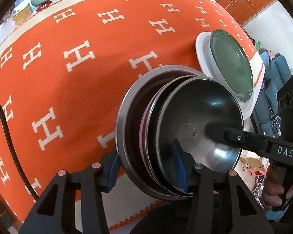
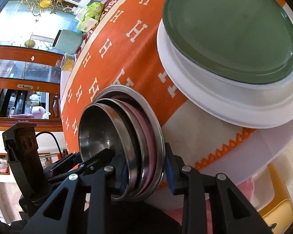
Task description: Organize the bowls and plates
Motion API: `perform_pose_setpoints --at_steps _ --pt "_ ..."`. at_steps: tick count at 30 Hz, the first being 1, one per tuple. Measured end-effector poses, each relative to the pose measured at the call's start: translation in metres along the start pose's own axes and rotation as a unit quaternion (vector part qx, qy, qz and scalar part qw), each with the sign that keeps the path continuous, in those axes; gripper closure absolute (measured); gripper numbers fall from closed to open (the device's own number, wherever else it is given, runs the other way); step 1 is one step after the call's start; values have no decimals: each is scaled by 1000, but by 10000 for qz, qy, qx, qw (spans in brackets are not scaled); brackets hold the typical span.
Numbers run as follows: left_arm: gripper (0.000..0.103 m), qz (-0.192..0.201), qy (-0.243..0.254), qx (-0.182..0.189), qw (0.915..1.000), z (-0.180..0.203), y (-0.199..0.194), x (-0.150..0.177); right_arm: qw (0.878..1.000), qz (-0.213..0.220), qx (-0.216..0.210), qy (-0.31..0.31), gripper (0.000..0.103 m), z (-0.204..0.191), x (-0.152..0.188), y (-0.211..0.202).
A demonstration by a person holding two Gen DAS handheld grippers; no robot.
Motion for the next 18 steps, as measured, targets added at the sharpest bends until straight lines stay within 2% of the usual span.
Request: perform_pose_setpoints --at_steps 9,18 --pt "56 464 27 -101 9989 16 -32 -8 9988 221 21 -435 73 -12 -6 -32" --pt "56 1132 11 -278 9932 38 -64 -17 9940 527 -51 -953 73 -19 -15 -67"
Point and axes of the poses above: each gripper's, at about its wrist camera, not at the fingertips, and y roughly the way its jaws point, z to its right, x to its underside, the point moved 9 cm from there along y, roughly the way its jaws point, and after that the axes turned 13 degrees about -z, right-handed, at the moved point
